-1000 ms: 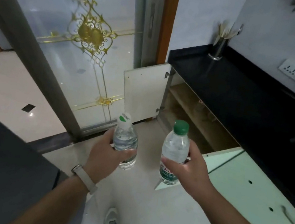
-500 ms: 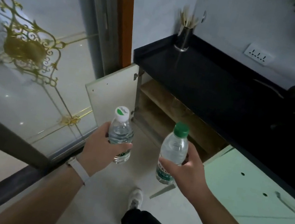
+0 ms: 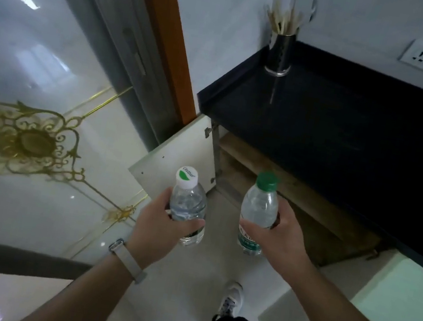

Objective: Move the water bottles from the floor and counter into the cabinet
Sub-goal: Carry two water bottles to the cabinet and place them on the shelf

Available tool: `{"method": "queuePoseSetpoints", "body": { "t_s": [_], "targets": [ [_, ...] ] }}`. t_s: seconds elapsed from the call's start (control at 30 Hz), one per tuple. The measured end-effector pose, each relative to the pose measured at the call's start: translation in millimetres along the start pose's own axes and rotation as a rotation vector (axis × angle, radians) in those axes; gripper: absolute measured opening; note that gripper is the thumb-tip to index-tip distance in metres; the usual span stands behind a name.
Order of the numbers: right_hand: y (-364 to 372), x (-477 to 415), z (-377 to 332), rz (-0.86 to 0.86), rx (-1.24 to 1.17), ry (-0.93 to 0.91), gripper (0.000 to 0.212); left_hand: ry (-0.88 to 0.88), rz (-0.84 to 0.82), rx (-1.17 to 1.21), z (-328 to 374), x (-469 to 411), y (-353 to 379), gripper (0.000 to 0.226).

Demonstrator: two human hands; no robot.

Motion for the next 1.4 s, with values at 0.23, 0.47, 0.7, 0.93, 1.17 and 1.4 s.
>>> {"method": "queuePoseSetpoints", "body": {
  "t_s": [0.23,0.47,0.7,0.93,1.17,1.4],
  "targets": [
    [-9,-44,-19,0.044,0.014,-0.002,0.053,0.039,-0.051,-0.043,20,-56,6,0.067],
    [-17,-67,-15,0.149,0.015,0.056,0.059,0.067,-0.196,-0.012,25,-108,28,0.057],
    [-10,-75,-12,0.316,0.063,0.145,0.053,0.119,-0.396,-0.026,22,-162,51,0.049],
    [16,-91,-21,0.447,0.110,0.195,0.052,0.152,-0.566,-0.006,18,-216,58,0.051],
    [46,-115,-20,0.476,0.088,0.211,0.058,0.158,-0.618,-0.017,1,-254,54,0.052],
    [50,-143,6,0.398,0.031,0.256,0.060,0.106,-0.577,-0.038,-19,-267,74,0.052]
  ]
}}
Point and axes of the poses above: each hand's wrist, its own x-axis away from the middle knuckle, its own y-axis out of the palm, z = x × y, the point moved 4 cm from there along -x, towards the middle knuckle, and after that the axes turned 2 degrees about y, right-handed, at the moved point
